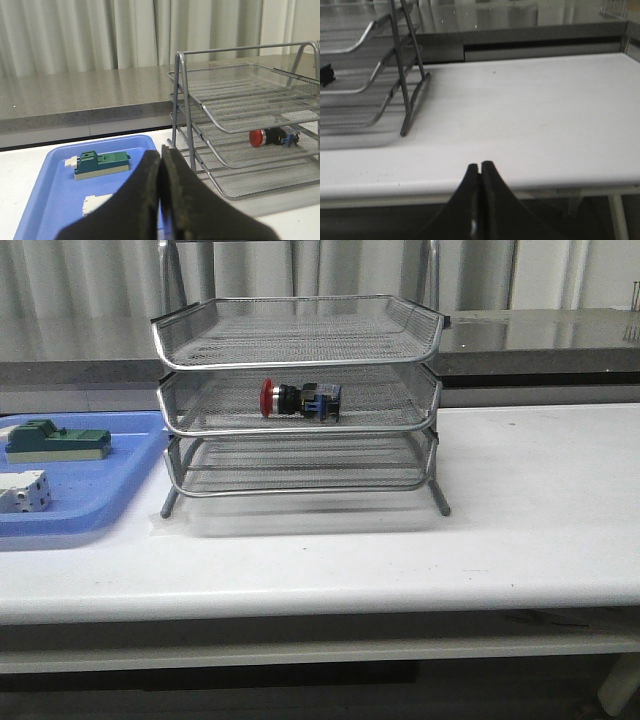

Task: Place button on rack with both arms

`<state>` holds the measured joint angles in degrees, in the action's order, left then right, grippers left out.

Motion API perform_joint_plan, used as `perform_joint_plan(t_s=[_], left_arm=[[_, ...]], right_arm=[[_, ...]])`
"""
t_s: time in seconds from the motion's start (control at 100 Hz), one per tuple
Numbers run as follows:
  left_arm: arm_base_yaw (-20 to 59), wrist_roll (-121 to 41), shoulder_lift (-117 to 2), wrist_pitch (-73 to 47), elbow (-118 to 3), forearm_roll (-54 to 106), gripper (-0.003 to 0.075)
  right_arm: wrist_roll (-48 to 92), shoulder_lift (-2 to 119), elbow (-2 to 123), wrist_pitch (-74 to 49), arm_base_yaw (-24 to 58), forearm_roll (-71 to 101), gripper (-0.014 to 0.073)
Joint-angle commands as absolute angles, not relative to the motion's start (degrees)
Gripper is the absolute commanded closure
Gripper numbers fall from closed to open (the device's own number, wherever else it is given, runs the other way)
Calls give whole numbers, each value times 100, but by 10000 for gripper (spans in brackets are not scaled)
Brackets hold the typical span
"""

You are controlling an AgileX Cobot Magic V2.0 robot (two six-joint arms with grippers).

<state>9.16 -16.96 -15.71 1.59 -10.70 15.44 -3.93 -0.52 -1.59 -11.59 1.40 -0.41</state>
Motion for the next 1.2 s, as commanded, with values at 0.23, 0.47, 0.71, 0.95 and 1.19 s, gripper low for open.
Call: perform_joint_plan(t_s=[0.23, 0.47, 0.71, 0.95, 1.19], left_arm=[[901, -1667, -1617, 610, -1232, 1582, 741], [901, -1667, -1617, 610, -1232, 1582, 741], [901, -1667, -1617, 610, -1232, 1582, 741], [901, -1667, -1617, 610, -1232, 1582, 741], [901, -1667, -1617, 610, -1232, 1582, 741]], right_arm=[[-346, -165, -62, -1780, 152, -128, 650], [-346, -165, -62, -1780, 152, -128, 650], [-346, -165, -62, -1780, 152, -128, 650], [-346, -165, -62, -1780, 152, -128, 650], [-346, -165, -62, -1780, 152, -128, 650]])
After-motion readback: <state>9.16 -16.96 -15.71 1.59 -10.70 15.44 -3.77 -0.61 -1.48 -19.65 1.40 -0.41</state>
